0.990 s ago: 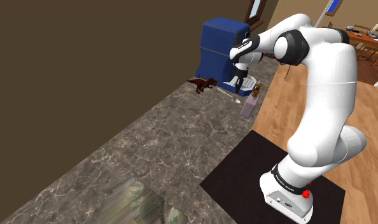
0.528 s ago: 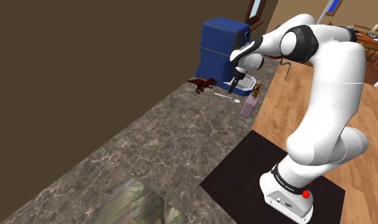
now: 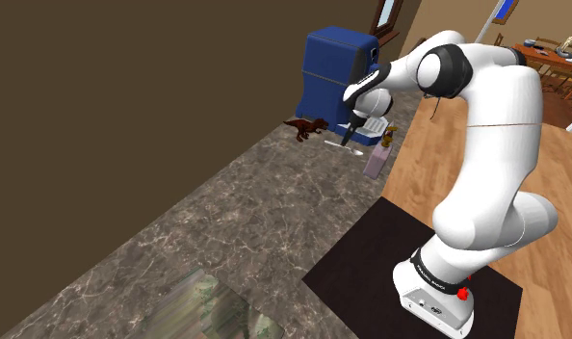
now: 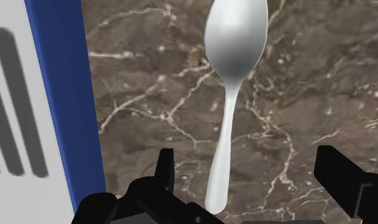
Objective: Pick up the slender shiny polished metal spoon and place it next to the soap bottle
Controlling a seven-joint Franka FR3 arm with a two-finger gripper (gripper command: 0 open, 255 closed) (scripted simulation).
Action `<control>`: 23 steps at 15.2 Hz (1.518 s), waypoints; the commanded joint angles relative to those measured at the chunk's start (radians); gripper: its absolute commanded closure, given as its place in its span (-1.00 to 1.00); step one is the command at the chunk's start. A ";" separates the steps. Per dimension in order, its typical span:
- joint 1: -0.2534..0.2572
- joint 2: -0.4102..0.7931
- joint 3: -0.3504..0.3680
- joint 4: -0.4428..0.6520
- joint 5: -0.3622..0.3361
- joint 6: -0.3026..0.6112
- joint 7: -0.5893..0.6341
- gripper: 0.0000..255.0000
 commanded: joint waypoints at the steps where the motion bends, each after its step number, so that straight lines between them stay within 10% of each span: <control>1: -0.001 0.010 0.002 0.004 0.002 0.006 -0.002 -1.00; 7: -0.001 0.010 0.002 0.004 0.002 0.006 -0.002 -1.00; 8: -0.001 0.010 0.002 0.004 0.002 0.006 -0.002 1.00; 17: -0.001 0.010 0.002 0.004 0.002 0.006 -0.002 1.00; 18: -0.001 0.010 0.002 0.004 0.002 0.006 -0.002 -1.00; 20: 0.109 0.243 -0.115 0.497 -0.178 -0.525 0.242 -1.00; 23: 0.108 0.255 -0.110 0.477 -0.177 -0.492 0.240 -1.00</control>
